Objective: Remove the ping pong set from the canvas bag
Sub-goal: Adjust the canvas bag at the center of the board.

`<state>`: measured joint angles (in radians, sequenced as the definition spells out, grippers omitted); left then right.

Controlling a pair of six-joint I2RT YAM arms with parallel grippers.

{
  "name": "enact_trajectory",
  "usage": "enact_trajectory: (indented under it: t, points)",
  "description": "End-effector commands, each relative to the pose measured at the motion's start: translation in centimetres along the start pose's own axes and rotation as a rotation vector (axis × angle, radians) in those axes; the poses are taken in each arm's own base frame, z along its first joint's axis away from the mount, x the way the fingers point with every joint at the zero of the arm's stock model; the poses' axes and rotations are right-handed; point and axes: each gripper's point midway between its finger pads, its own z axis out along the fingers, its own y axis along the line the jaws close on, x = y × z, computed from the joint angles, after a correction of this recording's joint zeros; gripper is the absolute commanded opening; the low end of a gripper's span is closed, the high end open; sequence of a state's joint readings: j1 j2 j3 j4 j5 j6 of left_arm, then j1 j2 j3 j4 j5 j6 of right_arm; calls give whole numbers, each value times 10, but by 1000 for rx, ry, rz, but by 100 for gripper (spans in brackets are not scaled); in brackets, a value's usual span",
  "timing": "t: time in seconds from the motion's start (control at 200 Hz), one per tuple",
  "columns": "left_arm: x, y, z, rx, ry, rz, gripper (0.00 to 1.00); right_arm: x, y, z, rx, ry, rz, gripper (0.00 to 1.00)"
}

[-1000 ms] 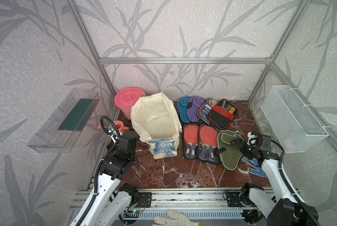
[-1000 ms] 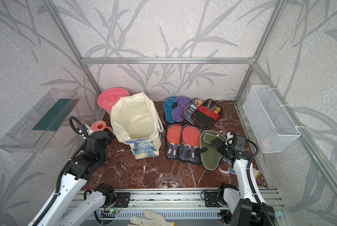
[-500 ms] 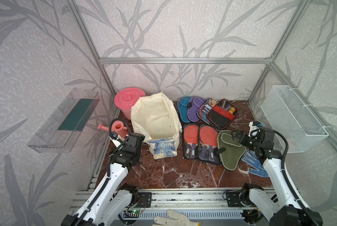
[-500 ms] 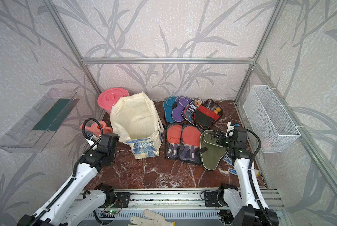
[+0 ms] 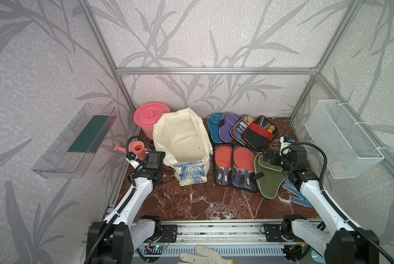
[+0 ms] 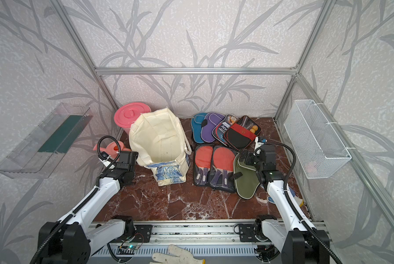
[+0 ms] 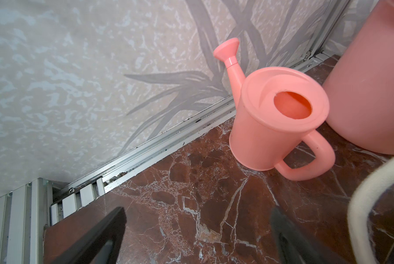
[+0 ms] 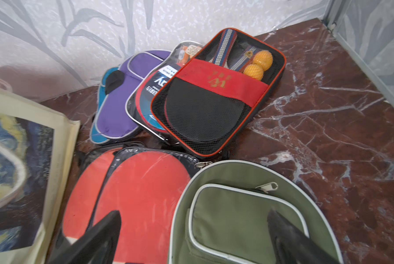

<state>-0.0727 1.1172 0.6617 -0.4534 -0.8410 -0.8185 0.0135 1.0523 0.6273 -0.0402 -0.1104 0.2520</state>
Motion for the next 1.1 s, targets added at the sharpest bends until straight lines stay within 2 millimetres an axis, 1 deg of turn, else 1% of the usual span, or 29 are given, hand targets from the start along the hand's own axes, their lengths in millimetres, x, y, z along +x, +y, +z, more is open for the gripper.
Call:
enact_trajectory:
  t: [0.0, 0.11, 0.235, 0.455, 0.575, 0.835, 1.01, 1.095]
  points:
    - [-8, 1, 9, -71, -40, 23, 99, -1, -16, 12, 84, -36, -37, 99]
    - [-14, -3, 17, -101, -42, 38, 99, 9, -27, 22, 127, -23, -26, 99]
    - [-7, -6, 31, -129, -41, 64, 99, 13, -35, 28, 164, -33, -35, 99]
    - [5, -9, 50, -159, -46, 113, 99, 21, -43, 43, 194, -40, -51, 99]
    - [3, -14, 55, -139, -40, 102, 99, 25, -41, 53, 206, -47, -85, 99]
    - [1, -21, 73, -82, -9, 56, 99, 32, -37, 73, 189, -85, -109, 99]
    - [-2, -30, 78, -38, -21, 57, 99, 33, -26, 74, 171, -81, -155, 99]
    - [-2, -31, 78, -31, -24, 64, 99, 32, -20, 73, 158, -93, -180, 99]
